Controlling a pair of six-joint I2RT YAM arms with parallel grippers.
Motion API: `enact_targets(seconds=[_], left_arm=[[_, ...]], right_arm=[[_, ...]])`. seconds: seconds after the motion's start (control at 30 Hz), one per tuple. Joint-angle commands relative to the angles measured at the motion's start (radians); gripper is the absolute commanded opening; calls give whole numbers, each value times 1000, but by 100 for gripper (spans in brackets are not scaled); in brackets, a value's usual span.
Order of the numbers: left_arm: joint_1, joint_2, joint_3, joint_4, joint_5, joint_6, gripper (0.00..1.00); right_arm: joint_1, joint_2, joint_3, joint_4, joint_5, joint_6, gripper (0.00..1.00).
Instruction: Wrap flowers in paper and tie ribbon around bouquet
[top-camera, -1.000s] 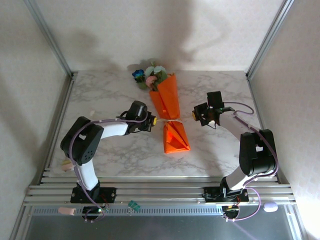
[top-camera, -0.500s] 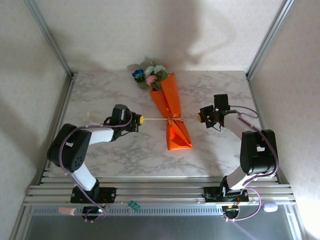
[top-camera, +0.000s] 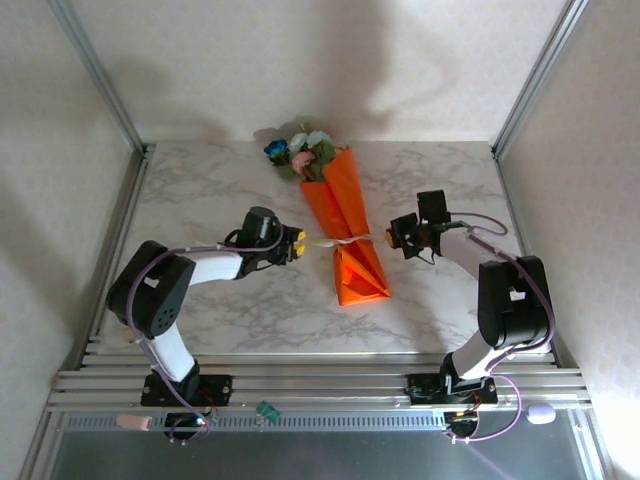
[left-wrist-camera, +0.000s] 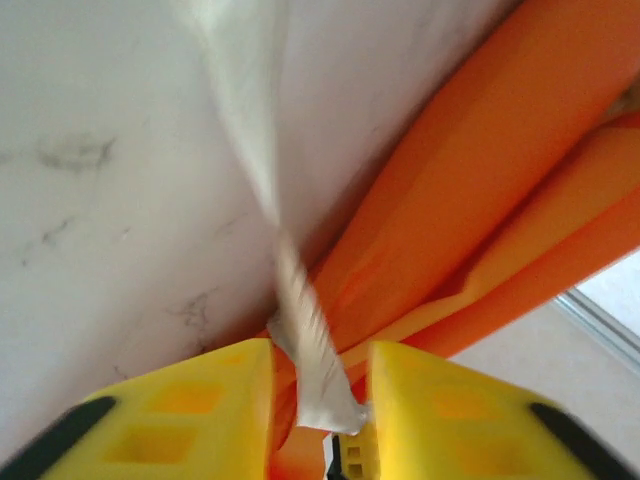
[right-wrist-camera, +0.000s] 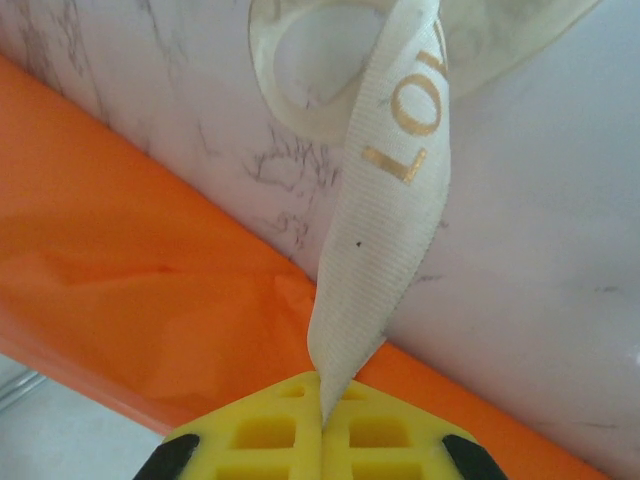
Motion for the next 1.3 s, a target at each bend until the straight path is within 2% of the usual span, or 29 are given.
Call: enact_targets(seconds=[0.0,0.07,0.1,0.27,0.37,0.43,0.6,0.77,0.9,1.0,1.13,1.27], left_arm=[[-38,7,46,-83,-13,-23,47],[-66,-18,80,-168,-63,-10,62],[-81,-24,94,-181,-78,-5,65],[-136,38,137,-74,-69,-18,68],[-146,98,175,-73,-77,-9,67],[-148,124,167,-26,-88,-31,63],[-135,144,176,-15,-140,-28,51],[-133,185,200,-9,-144,-13,39],[-130,201,206,17,-154,-7,22],[-122,204,206,24,-159,3,0],[-108,161,166,76,-187,19,0],[-86,105,72,287,-168,29,0]], right_arm=[[4,-18,3,-20,-6,15,0],[5,-18,4,-17,-8,14,0],[4,-16,6,-16,-9,11,0],[5,-6,17,-15,-16,5,0],[4,-5,21,-15,-16,5,0],[5,-6,24,-14,-15,5,0],[5,-12,24,-16,-17,5,0],[6,-18,12,-10,-19,8,0],[9,-20,7,-9,-16,9,0],[10,-21,10,-9,-15,11,0],[9,-24,29,-38,0,-16,0],[1,-35,32,-27,32,-59,0]])
